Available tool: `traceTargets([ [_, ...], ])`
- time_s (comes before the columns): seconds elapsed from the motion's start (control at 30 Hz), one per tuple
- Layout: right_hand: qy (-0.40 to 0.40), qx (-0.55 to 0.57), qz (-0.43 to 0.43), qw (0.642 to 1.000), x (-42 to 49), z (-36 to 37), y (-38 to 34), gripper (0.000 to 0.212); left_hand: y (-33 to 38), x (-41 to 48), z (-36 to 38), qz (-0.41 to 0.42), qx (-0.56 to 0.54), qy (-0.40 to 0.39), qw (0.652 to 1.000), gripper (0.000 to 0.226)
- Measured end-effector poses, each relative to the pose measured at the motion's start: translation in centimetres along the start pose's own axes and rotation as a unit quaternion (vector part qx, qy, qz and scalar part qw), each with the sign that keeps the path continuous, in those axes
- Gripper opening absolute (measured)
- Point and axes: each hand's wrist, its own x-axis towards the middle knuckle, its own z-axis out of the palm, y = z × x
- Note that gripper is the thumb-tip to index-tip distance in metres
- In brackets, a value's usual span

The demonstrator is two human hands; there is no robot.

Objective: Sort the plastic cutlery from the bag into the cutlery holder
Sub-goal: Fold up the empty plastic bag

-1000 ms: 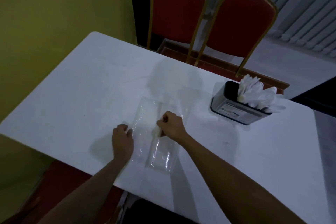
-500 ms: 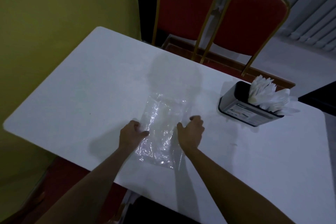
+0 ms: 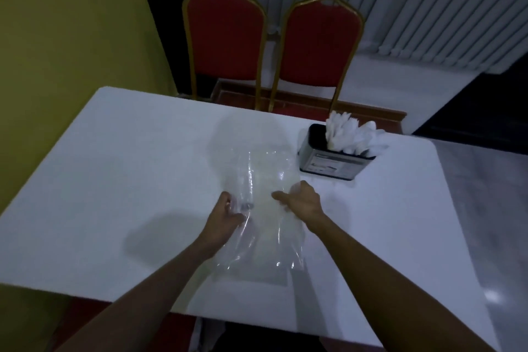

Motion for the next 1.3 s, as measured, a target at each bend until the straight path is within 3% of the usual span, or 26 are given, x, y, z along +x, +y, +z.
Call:
traceTargets([
  [0.1,0.022,-0.010,0.007,1.000,-0.8,-3.7,1.4,0.049,2.2,-0.5,2.7,0.011,-0.001,-0.065,0.998,0.044],
  [0.17,0.060,-0.046,0.004,0.997,-1.5,-6.1,2.7,0.045,3.2,-0.7,5.1,0.056,0.068,-0.108,0.990,0.047],
  [0.27,0.107,-0.053,0.012,0.993,-2.3,-9.3,4.8,0.038,4.5,-0.9,8.9,0.095,0.176,-0.179,0.963,0.052],
  [0.5,0.176,0.046,0.051,0.982,-5.3,-19.9,11.1,0.048,8.9,-2.0,22.0,0.097,0.300,-0.362,0.878,0.069],
  [0.6,0.171,0.146,0.059,0.973,-6.5,-24.5,13.8,0.044,9.6,-2.1,28.3,0.078,0.287,-0.412,0.862,0.075],
  [0.7,0.156,0.237,0.055,0.957,-7.4,-29.6,16.5,0.059,10.4,-2.1,34.8,0.078,0.273,-0.461,0.841,0.081],
  [0.77,0.144,0.236,0.049,0.960,-7.8,-32.8,18.0,0.075,11.1,-2.2,38.6,0.084,0.275,-0.487,0.825,0.083],
  [0.83,0.177,0.214,0.028,0.960,-7.9,-36.2,20.1,0.073,11.9,-2.4,43.4,0.085,0.270,-0.515,0.809,0.087],
  [0.93,0.292,0.168,0.001,0.942,-7.3,-40.3,23.5,0.054,12.8,-2.2,49.2,0.059,0.221,-0.520,0.823,0.087],
  [1.07,0.345,0.144,0.001,0.928,-5.4,-44.4,29.5,0.023,11.6,-0.2,57.0,-0.003,0.131,-0.467,0.874,0.081],
  [1.2,0.389,0.122,0.023,0.913,-2.1,-45.5,35.8,0.028,9.5,1.7,63.4,-0.120,0.049,-0.390,0.912,0.034],
  [1.3,0.395,0.136,0.103,0.903,1.4,-44.3,41.1,0.017,6.2,4.2,67.1,-0.167,0.037,-0.343,0.924,0.041],
])
